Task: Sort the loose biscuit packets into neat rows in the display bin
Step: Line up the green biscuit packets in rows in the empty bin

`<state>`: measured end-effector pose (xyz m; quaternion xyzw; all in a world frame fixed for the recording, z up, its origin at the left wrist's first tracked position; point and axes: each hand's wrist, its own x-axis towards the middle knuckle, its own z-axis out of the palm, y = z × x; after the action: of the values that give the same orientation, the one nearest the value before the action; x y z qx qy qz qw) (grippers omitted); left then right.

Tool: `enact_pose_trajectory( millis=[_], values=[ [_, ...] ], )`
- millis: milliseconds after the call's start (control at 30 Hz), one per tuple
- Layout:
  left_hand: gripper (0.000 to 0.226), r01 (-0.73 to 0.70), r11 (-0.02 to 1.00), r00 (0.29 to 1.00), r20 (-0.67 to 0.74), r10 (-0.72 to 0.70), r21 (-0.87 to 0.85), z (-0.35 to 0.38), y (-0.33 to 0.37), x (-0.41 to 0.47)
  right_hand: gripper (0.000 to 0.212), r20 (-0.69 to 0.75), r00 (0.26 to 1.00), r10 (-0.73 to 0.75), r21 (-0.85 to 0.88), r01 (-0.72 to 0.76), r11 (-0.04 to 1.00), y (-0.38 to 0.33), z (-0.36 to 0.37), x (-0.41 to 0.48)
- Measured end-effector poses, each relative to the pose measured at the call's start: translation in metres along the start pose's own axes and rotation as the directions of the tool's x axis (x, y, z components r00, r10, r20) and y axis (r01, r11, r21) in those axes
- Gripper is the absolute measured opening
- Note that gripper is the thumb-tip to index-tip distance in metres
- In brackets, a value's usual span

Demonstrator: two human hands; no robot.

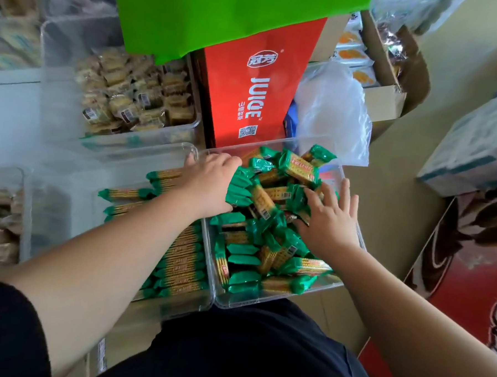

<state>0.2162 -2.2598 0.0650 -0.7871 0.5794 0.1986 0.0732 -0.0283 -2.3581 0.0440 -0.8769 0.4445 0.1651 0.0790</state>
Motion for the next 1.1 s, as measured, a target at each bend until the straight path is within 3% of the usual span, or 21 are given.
enact_pose_trajectory(
  millis=[267, 433, 533, 633, 733, 900, 967, 1100],
  values=[
    [0.070, 0.001, 0.996, 0.990, -0.141, -0.013, -0.088, 0.002, -0.002, -0.003, 0.060, -0.074, 0.997, -0.017, 0.165, 0.029, 0.986, 0.003, -0.003, 0.004],
    [0.073, -0.104, 0.926, 0.928, -0.370, -0.041, -0.364, -0.015, -0.013, -0.029, 0.061, -0.266, 0.962, -0.061, 0.387, 0.165, 0.907, -0.015, -0.019, 0.007],
    [0.072, -0.124, 0.723, 0.916, -0.358, -0.180, -0.680, -0.029, -0.023, -0.056, 0.083, -0.301, 0.925, -0.231, 0.542, 0.366, 0.756, -0.042, -0.040, 0.006],
    [0.075, -0.135, 0.417, 0.932, -0.259, -0.255, -0.899, -0.031, -0.037, -0.081, 0.100, -0.262, 0.875, -0.406, 0.623, 0.475, 0.622, -0.079, -0.061, 0.005],
    [0.079, -0.148, 0.139, 0.966, -0.173, -0.192, -0.979, -0.018, -0.057, -0.105, 0.112, -0.247, 0.799, -0.549, 0.548, 0.582, 0.601, -0.114, -0.076, 0.003],
    [0.081, -0.094, -0.080, 0.986, -0.081, -0.147, -0.992, 0.011, -0.089, -0.142, 0.111, 0.039, 0.748, -0.663, 0.513, 0.554, 0.655, -0.174, -0.075, -0.006],
    [0.083, -0.048, -0.099, 0.983, -0.029, -0.180, -0.994, 0.026, -0.108, -0.150, 0.108, 0.053, 0.781, -0.622, 0.449, 0.538, 0.714, -0.195, -0.067, -0.005],
    [0.073, 0.162, 0.108, 0.912, 0.107, -0.397, -0.981, 0.054, -0.153, -0.152, 0.100, 0.047, 0.877, -0.478, 0.285, 0.447, 0.848, -0.217, -0.061, 0.000]
  ],
)
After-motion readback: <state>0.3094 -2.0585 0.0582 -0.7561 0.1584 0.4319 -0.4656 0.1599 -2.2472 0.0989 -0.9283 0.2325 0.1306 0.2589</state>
